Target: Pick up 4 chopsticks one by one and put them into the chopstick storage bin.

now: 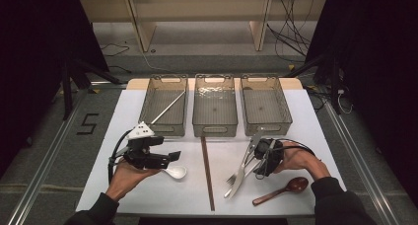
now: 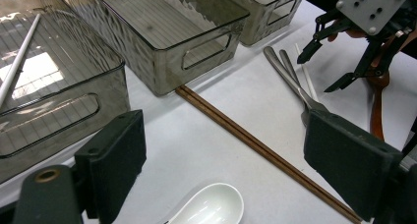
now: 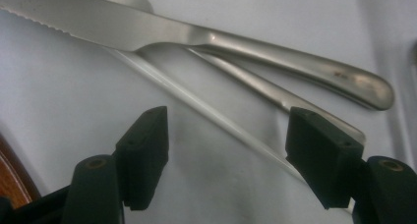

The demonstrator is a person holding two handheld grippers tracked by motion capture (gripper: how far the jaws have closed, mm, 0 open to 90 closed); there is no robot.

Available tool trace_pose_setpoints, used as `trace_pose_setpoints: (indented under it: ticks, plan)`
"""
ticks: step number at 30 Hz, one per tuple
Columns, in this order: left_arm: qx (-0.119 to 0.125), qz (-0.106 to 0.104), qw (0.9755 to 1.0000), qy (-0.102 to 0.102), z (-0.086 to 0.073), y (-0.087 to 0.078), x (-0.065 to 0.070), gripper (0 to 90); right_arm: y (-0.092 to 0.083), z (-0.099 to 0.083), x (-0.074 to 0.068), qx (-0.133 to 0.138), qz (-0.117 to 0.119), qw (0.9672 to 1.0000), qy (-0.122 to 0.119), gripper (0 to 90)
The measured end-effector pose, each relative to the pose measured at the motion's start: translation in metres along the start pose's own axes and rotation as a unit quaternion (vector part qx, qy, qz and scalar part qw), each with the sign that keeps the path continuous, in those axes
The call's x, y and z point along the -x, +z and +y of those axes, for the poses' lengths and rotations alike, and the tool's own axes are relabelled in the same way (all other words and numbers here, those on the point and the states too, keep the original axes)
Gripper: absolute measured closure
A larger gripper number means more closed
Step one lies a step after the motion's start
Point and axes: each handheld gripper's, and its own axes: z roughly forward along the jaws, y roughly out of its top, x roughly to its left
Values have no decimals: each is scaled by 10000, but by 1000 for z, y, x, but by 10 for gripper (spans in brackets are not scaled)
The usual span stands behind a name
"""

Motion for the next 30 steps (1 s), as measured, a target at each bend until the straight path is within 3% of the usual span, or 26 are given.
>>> trace_pose_setpoints:
  ticks: [8, 14, 21, 30]
  plan:
    - [-56, -21, 10000, 53, -1, 2, 0, 156, 7, 0, 4, -188, 173, 9997, 42, 368]
    - [-71, -26, 10000, 51, -2, 3, 0, 156, 6, 2, 3, -359, 285, 9989, 54, 442]
    - [-75, -34, 9999, 61, -2, 3, 0, 156, 2, -1, -2, -675, 339, 9970, -159, 538]
    - [-86, -44, 9999, 59, -3, 3, -1, 156, 0, -2, -10, -845, 370, 9945, -495, 675]
